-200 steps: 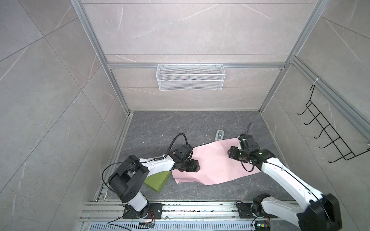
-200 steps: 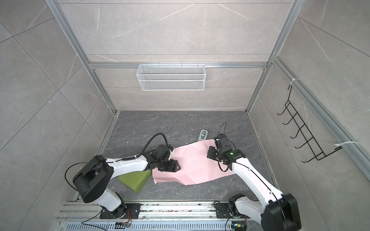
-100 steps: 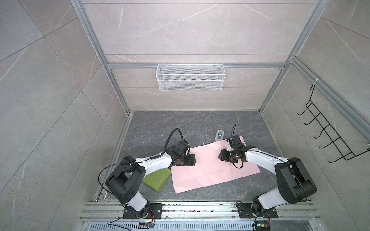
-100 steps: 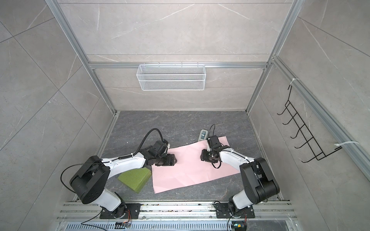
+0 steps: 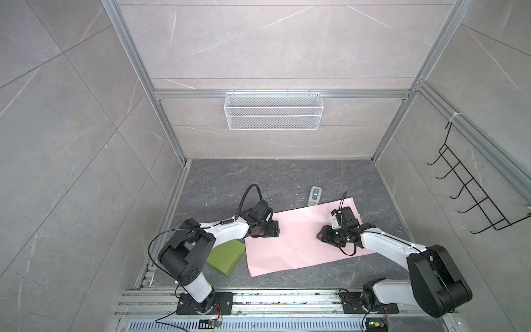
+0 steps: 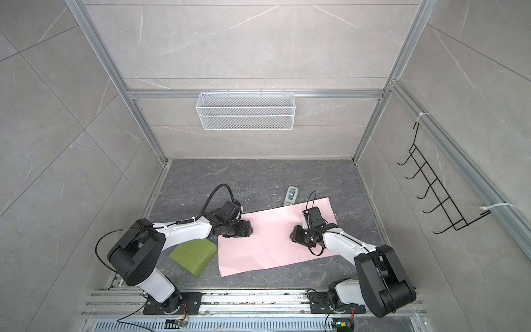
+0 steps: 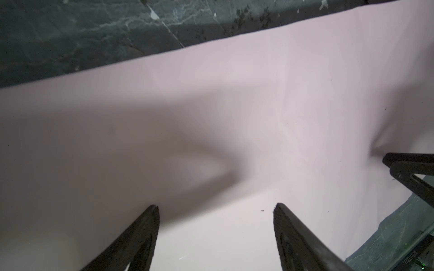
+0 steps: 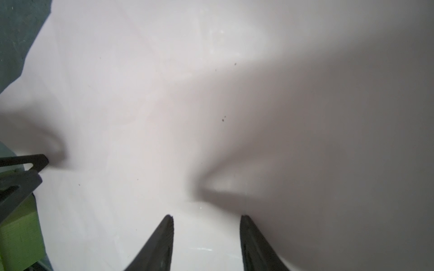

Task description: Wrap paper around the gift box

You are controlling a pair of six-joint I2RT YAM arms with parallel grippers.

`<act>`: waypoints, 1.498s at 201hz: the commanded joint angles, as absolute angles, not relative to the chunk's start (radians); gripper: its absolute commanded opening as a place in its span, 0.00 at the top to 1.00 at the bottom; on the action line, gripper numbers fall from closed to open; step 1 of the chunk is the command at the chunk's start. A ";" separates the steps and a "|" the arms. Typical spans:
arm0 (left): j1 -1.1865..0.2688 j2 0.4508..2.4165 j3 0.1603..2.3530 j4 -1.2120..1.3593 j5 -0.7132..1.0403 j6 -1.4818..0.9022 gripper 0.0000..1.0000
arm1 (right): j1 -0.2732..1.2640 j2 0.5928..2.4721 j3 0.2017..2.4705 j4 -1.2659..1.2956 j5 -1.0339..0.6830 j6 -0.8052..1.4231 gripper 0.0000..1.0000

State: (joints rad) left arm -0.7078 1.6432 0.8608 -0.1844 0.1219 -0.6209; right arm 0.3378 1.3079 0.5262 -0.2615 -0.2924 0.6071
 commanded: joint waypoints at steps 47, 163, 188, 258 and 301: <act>-0.704 1.653 0.872 -0.261 0.110 -0.522 0.21 | 0.385 1.153 0.588 -0.471 -0.286 0.642 0.50; -0.703 1.439 0.924 -0.328 -0.033 -0.557 0.14 | 0.424 1.257 0.777 -0.345 -0.320 0.500 0.40; -0.692 1.263 0.896 -0.509 -0.169 -0.624 0.12 | 0.494 1.245 0.801 -0.323 -0.313 0.493 0.31; -0.661 0.816 0.874 -1.157 -0.388 -1.080 0.03 | 0.632 1.444 0.922 -0.278 -0.357 0.488 0.15; -0.659 0.683 0.877 -1.486 -0.494 -1.410 0.01 | 0.633 1.502 0.905 -0.199 -0.430 0.496 0.14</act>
